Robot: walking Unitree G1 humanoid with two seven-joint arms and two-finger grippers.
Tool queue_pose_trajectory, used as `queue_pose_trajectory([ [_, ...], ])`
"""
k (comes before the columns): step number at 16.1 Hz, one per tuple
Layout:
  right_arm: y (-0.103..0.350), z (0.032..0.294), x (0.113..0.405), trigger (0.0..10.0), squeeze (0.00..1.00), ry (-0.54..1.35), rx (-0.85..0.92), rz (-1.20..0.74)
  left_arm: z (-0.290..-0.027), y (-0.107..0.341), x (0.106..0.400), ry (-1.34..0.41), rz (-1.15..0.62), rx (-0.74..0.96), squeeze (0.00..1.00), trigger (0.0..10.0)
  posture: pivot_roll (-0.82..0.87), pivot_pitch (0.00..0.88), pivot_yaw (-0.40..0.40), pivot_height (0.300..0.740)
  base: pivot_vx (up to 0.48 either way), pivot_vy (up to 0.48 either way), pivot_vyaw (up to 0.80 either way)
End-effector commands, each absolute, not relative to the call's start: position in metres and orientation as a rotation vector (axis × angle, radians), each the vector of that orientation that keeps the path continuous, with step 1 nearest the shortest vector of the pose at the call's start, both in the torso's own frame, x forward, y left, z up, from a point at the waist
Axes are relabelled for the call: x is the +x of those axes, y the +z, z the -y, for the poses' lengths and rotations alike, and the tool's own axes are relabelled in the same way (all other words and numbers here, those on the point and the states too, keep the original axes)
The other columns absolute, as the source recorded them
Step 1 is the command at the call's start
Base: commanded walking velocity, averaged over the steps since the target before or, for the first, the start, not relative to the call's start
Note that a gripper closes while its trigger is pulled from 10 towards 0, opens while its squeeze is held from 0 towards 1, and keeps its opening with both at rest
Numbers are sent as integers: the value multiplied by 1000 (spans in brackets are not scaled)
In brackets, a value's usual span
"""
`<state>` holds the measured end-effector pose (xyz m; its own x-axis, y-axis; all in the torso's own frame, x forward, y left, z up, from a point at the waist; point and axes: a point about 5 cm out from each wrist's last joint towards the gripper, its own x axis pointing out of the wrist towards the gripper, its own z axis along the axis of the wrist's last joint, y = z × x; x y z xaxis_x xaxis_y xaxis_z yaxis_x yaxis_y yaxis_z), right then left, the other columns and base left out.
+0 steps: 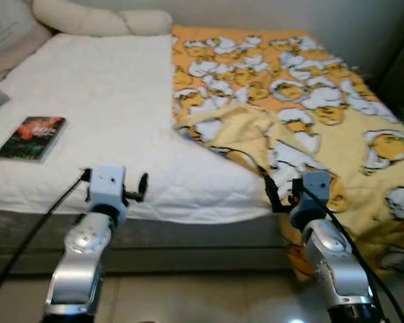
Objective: Clean up the room
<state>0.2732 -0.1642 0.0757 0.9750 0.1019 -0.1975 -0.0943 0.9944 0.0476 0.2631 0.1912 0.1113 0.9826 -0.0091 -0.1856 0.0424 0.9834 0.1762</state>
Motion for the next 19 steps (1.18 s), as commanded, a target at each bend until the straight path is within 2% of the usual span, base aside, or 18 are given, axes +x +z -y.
queue_pose_trajectory([
  [1, 80, 157, 276, 10000, 0, 125, 40, -183, -193, 113, 263, -23, -181, 180, 0, 10000, -40, 0, -30, 740, 0, 0, 0],
  [5, 81, 156, 276, 10000, 0, 136, 33, -177, -191, 113, 263, -58, -180, 166, 0, 10000, -45, 0, -26, 740, 0, 0, 0],
  [9, 81, 157, 276, 10000, 0, 130, 54, -191, -190, 113, 263, -66, -178, 164, 0, 10000, -43, 0, -27, 740, 297, 0, -600],
  [19, 82, 157, 279, 10000, 0, 151, 30, -188, -191, 114, 265, -62, -177, 165, 0, 10000, -45, 0, -27, 740, 354, 0, -101],
])
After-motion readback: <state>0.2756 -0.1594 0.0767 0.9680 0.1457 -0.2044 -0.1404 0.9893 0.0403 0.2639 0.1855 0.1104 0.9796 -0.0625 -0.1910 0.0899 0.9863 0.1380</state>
